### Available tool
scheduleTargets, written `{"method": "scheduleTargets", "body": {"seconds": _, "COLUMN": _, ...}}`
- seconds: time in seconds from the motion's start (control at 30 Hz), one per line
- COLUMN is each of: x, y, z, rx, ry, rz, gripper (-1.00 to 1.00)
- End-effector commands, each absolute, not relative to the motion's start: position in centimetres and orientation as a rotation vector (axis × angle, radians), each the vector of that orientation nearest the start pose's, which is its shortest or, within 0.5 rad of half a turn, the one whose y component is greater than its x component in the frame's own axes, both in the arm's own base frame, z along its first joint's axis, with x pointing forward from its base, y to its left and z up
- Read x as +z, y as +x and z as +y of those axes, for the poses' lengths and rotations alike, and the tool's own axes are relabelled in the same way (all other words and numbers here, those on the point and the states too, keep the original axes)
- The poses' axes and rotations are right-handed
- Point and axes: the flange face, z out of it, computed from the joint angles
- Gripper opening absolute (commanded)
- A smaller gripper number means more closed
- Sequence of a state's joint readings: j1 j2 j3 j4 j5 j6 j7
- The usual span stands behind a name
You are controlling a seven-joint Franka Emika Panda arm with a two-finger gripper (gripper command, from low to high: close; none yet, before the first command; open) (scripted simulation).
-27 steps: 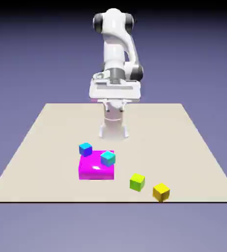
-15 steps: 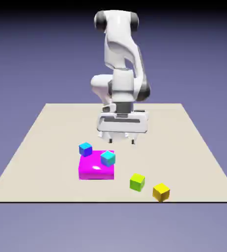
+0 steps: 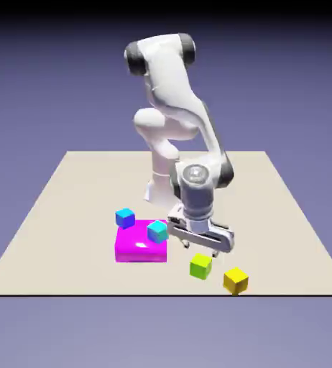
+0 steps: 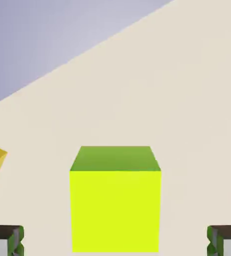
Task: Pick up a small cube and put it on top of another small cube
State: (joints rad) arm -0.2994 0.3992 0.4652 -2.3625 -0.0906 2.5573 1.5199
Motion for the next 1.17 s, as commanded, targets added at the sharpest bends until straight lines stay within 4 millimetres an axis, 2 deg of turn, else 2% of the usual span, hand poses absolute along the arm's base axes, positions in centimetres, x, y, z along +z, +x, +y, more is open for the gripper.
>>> {"method": "scheduleTargets", "body": {"seconds": 0.0, "x": 15.0, "y": 47.9, "z": 9.7, "rx": 0.322, "ry": -2.517, "rz": 1.898, "gripper": 0.00}}
{"method": "scheduleTargets", "body": {"seconds": 0.07, "x": 12.5, "y": 47.4, "z": 9.9, "rx": 0.322, "ry": -2.519, "rz": 1.897, "gripper": 0.00}}
{"method": "scheduleTargets", "body": {"seconds": 0.1, "x": 12.5, "y": 47.4, "z": 9.9, "rx": 0.322, "ry": -2.519, "rz": 1.897, "gripper": -1.00}}
{"method": "scheduleTargets", "body": {"seconds": 0.13, "x": 12.5, "y": 47.4, "z": 9.9, "rx": 0.322, "ry": -2.519, "rz": 1.897, "gripper": -1.00}}
{"method": "scheduleTargets", "body": {"seconds": 0.3, "x": 19.6, "y": 48.2, "z": 9.1, "rx": 0.318, "ry": -2.532, "rz": 1.891, "gripper": -1.00}}
{"method": "scheduleTargets", "body": {"seconds": 0.53, "x": 25.3, "y": 45.2, "z": 2.2, "rx": 0.274, "ry": -2.736, "rz": 1.736, "gripper": -1.00}}
{"method": "scheduleTargets", "body": {"seconds": 0.77, "x": 31.3, "y": 40.7, "z": -2.7, "rx": 0.310, "ry": -2.817, "rz": 1.510, "gripper": -1.00}}
{"method": "scheduleTargets", "body": {"seconds": 0.83, "x": 31.7, "y": 40.3, "z": -3.1, "rx": 0.314, "ry": -2.818, "rz": 1.487, "gripper": -1.00}}
{"method": "scheduleTargets", "body": {"seconds": 1.0, "x": 24.8, "y": 39.3, "z": -2.9, "rx": 0.314, "ry": -2.818, "rz": 1.487, "gripper": -1.00}}
{"method": "scheduleTargets", "body": {"seconds": 1.03, "x": 24.8, "y": 39.3, "z": -2.9, "rx": 0.314, "ry": -2.818, "rz": 1.487, "gripper": 1.00}}
{"method": "scheduleTargets", "body": {"seconds": 1.07, "x": 24.8, "y": 39.3, "z": -2.9, "rx": 0.314, "ry": -2.818, "rz": 1.487, "gripper": 1.00}}
{"method": "scheduleTargets", "body": {"seconds": 1.13, "x": 27.5, "y": 39.9, "z": -3.0, "rx": 0.315, "ry": -2.818, "rz": 1.487, "gripper": 1.00}}
